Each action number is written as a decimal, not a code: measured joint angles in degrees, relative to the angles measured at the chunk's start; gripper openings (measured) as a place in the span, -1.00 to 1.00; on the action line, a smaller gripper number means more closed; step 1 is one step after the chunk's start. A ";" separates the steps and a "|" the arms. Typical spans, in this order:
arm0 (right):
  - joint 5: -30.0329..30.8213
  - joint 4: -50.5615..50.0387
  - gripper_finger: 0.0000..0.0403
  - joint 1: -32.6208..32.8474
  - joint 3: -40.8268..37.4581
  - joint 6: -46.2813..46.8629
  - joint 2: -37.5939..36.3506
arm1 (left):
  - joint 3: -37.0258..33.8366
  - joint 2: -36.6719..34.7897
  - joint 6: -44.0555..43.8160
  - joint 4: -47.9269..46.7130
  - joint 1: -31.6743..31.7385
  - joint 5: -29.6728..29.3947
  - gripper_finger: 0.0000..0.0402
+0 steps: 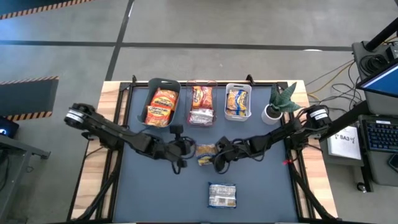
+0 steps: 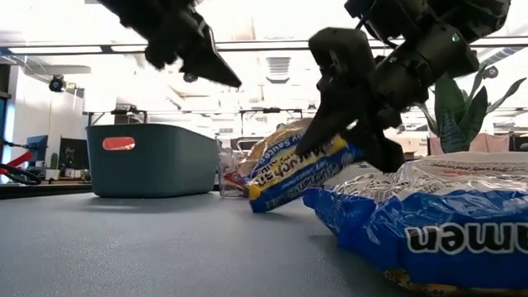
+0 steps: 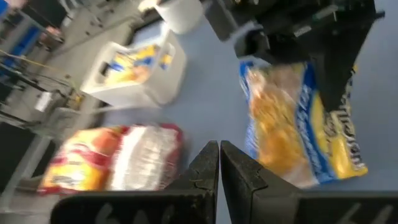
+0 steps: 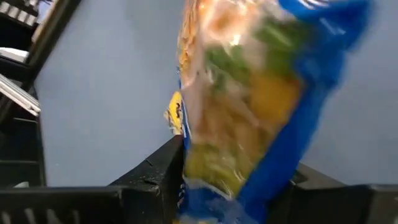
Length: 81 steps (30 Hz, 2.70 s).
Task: Sort Maruchan noodles
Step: Put the blue noodle pack into the white bin
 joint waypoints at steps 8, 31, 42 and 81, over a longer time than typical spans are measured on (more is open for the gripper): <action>-2.98 -3.41 -0.29 -3.17 -0.04 -1.94 -10.18 | -0.26 -9.78 2.84 -1.98 -0.28 -3.52 -1.00; 4.04 -19.26 -0.50 -13.15 -0.04 -8.60 -30.77 | -0.46 -11.74 1.38 -5.94 -1.13 -3.53 -1.00; 30.58 -30.62 -0.50 -22.27 -0.02 -12.93 -33.91 | -0.44 -11.74 2.28 -5.95 -1.14 -3.51 -1.00; 20.36 -37.65 -0.47 -22.31 0.46 -64.65 -27.43 | -0.68 -11.74 1.33 -7.33 -1.13 -3.38 -1.00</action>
